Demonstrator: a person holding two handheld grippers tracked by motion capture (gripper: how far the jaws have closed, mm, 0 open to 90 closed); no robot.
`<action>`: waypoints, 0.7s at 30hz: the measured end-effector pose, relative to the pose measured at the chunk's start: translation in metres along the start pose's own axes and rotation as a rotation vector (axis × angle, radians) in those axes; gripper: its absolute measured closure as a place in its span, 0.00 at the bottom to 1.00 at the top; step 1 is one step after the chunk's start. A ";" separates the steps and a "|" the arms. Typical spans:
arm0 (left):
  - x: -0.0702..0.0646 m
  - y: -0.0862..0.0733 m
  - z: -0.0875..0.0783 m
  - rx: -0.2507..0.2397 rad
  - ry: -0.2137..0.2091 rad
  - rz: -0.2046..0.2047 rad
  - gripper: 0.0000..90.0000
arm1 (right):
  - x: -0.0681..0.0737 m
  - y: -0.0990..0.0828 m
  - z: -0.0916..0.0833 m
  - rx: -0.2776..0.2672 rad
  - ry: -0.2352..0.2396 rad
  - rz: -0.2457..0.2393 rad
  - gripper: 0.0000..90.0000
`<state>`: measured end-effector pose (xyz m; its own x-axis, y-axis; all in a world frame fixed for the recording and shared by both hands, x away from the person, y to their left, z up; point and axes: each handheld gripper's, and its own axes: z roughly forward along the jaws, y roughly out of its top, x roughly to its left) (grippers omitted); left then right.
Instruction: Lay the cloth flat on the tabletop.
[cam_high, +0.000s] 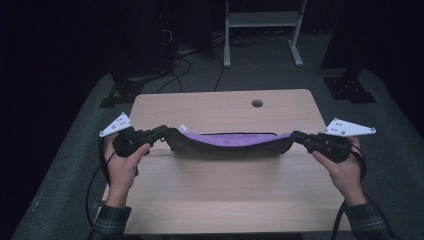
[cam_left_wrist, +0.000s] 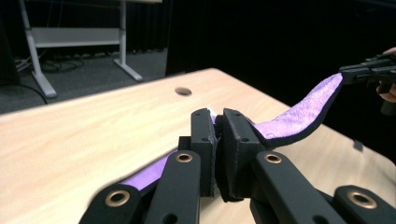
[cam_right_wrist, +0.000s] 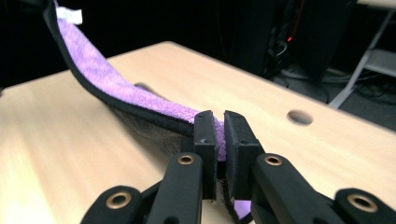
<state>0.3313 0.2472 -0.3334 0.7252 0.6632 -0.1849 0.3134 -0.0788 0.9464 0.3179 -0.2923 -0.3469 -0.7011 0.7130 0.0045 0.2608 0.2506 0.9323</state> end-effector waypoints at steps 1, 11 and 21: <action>-0.002 -0.004 -0.004 0.006 -0.003 0.000 0.92 | 0.003 -0.004 -0.002 0.014 0.010 -0.003 0.93; -0.016 -0.064 -0.025 0.107 -0.011 -0.061 0.92 | 0.023 -0.054 -0.006 0.144 0.089 0.029 0.93; -0.021 -0.110 -0.031 0.206 -0.030 -0.148 0.92 | 0.038 -0.088 -0.004 0.255 0.146 0.051 0.93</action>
<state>0.2628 0.2657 -0.4250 0.6794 0.6564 -0.3279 0.5333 -0.1348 0.8351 0.2650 -0.2900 -0.4276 -0.7658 0.6320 0.1185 0.4440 0.3864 0.8084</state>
